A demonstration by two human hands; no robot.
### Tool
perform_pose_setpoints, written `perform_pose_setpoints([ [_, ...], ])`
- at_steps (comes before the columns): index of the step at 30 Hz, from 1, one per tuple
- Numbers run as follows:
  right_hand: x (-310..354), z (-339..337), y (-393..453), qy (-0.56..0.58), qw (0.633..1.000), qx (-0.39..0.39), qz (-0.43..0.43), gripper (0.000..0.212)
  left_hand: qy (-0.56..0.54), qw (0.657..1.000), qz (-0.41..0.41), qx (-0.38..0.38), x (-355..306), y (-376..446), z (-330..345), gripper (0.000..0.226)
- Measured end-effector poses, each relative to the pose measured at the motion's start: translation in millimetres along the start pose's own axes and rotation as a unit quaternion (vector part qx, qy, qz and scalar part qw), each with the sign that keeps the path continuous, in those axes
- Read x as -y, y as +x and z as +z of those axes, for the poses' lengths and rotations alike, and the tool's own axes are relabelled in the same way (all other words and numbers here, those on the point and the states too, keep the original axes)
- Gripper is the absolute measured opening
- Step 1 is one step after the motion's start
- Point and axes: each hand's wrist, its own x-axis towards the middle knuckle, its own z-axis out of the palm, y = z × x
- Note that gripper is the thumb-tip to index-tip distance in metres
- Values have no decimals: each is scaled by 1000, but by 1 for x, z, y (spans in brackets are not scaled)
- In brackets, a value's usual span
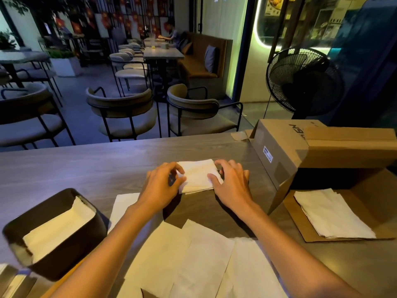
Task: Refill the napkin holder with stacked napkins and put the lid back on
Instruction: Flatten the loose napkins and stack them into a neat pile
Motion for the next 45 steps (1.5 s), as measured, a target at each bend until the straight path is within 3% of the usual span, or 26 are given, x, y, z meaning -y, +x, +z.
perform_pose_setpoints([
  [4, 11, -10, -16, 22, 998, 49, -31, 42, 63, 977, -26, 201, -19, -25, -38, 50],
  [7, 16, -21, -33, 32, 985, 150, -82, 30, 142, 950, -17, 277, -26, -45, -55, 58],
  [10, 23, -34, -52, 19, 958, 280, -62, 39, 174, 943, -1, 285, -30, -63, -60, 42],
  [15, 37, -54, -75, -1, 939, 342, -44, 20, 184, 954, -7, 237, -35, -78, -62, 20],
  [18, 41, -62, -79, 12, 949, 310, -57, 16, 161, 966, -12, 203, -36, -84, -66, 21],
  [22, 52, -73, -77, 101, 966, 223, -83, 13, 110, 975, -25, 192, -43, -90, -74, 58],
  [24, 60, -78, -75, 152, 967, 181, -98, 13, 78, 976, -38, 202, -49, -92, -77, 66],
  [30, 81, -98, -67, 214, 966, 69, -130, 15, 41, 981, -39, 184, -49, -96, -78, 50],
  [34, 86, -110, -60, 286, 949, 31, -125, 18, -47, 983, -70, 163, -60, -95, -78, 60],
  [37, 83, -109, -55, 314, 944, 21, -101, 19, -137, 975, -76, 160, -81, -87, -85, 37],
  [45, 58, -84, -40, 298, 954, 7, -24, 16, -261, 961, -93, -16, -76, -64, -72, 21],
])
